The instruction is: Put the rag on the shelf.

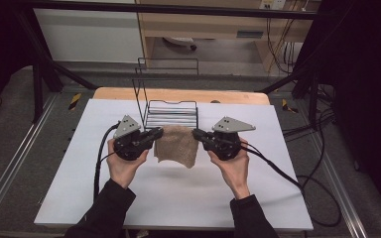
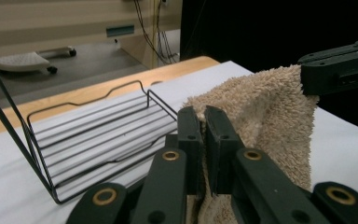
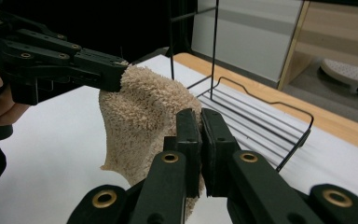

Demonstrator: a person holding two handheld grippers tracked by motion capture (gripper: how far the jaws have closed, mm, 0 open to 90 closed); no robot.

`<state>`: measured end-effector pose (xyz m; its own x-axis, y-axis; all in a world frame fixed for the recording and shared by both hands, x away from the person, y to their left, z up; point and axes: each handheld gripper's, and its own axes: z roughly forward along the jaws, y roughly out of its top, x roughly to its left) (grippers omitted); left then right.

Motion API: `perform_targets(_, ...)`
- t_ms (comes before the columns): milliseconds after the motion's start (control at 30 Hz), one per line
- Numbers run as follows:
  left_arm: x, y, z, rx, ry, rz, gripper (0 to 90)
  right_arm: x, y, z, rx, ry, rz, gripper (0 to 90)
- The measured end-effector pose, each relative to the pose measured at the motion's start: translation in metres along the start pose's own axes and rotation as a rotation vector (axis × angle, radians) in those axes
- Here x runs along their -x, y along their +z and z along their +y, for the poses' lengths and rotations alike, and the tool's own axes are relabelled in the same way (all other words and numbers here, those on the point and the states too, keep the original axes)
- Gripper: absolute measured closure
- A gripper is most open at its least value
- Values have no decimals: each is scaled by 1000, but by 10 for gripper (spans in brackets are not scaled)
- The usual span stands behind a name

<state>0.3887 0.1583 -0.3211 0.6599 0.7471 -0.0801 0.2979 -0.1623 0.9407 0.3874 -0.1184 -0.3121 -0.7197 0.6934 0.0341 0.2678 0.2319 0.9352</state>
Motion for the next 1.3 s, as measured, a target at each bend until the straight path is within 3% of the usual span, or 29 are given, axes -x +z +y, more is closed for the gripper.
perform_targets(700, -2, -13, 31, 110, 10, 15, 854, -4, -12, 38, 84, -58, -27, 870)
perform_targets(1300, -8, -25, 55, 198, 13, 47, 855, -8, -12, 68, 144, -111, -51, 870)
